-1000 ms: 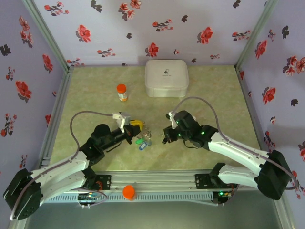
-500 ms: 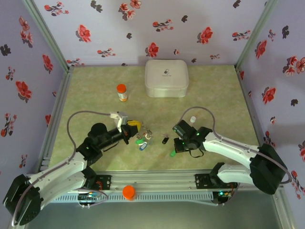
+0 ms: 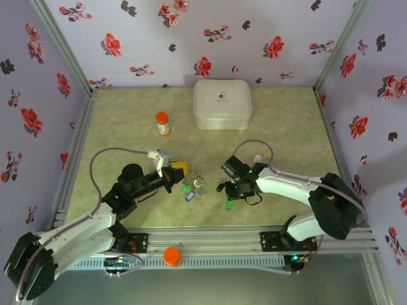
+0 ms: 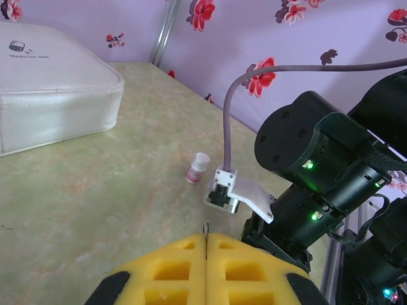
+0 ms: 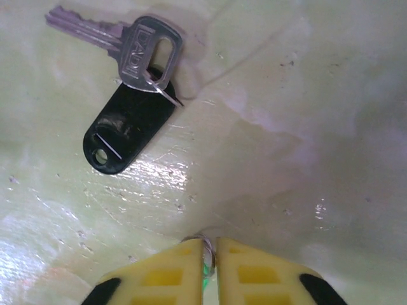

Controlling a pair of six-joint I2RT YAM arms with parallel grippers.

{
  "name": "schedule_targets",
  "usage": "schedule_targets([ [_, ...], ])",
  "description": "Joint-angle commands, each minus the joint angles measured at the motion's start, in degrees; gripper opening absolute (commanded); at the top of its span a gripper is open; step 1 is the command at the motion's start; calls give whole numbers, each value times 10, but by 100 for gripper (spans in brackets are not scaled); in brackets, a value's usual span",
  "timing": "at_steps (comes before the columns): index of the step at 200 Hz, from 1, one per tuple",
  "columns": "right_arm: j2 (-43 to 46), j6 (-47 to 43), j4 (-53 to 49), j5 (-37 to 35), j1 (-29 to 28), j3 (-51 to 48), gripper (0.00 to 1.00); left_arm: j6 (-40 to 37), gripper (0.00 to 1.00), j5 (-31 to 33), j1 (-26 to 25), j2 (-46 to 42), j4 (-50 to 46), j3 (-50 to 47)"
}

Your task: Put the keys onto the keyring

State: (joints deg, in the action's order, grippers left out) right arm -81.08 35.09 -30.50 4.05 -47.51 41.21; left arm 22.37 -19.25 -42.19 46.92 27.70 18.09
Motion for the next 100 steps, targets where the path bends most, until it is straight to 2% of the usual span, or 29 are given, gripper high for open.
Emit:
schedule_targets([
  [1,-8,4,8,16,4,8,26,-3,0,-11,4,7,31,2],
  [52,11,8,12,25,7,-9,41,2,0,-13,4,20,45,3],
  [100,18,17,-9,21,10,-9,43,-2,0,-15,4,20,38,8],
])
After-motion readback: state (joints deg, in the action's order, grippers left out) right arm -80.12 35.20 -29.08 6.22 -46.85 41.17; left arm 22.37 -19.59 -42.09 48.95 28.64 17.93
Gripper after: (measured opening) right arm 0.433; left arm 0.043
